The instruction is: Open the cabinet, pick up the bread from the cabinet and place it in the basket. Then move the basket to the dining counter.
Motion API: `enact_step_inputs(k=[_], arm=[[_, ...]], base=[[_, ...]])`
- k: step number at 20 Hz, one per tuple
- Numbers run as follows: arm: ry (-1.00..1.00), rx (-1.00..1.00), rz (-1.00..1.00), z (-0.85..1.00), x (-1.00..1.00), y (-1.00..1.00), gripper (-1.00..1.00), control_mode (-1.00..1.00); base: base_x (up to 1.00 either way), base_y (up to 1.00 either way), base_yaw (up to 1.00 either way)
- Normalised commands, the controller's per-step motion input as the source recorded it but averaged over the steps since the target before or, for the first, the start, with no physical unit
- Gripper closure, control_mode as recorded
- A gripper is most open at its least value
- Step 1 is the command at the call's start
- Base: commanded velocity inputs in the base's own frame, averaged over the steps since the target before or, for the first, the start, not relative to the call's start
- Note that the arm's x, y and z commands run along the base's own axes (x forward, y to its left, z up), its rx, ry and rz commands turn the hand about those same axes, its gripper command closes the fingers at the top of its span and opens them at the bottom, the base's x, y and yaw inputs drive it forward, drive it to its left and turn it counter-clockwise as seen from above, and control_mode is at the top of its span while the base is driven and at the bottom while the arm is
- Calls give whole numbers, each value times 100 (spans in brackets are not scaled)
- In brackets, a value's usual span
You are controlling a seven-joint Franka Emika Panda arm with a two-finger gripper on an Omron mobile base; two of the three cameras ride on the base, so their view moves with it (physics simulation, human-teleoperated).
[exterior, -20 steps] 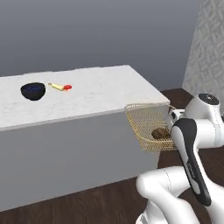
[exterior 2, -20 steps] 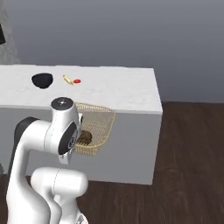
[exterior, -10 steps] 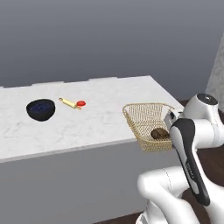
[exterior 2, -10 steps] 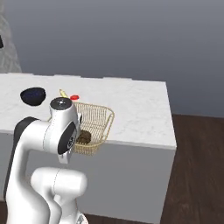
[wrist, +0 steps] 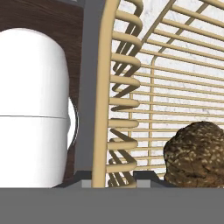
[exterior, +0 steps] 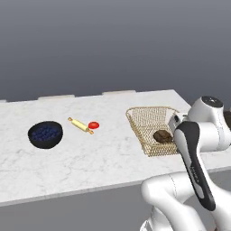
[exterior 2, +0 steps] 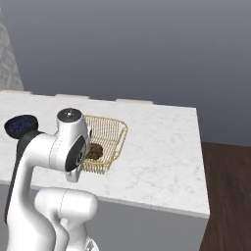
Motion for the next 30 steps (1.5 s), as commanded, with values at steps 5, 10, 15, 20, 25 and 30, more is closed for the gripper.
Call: enact_step_inputs(k=[5,10,15,20,25,30], arm=[[0,0,0,0,0,0,100,100],[5,-1,0,-1,56,14,100,-100],[10,0,0,-5,100,25,100,-100],[5,0,5,-18,100,2,100,-100],[3,-3,6,-69,100,6,100,-100],[5,-5,6,-56,100,4,100,-100]], base=[[0,-1,0],[11,0,0],[0,0,0],[0,0,0],[0,0,0],[0,0,0]])
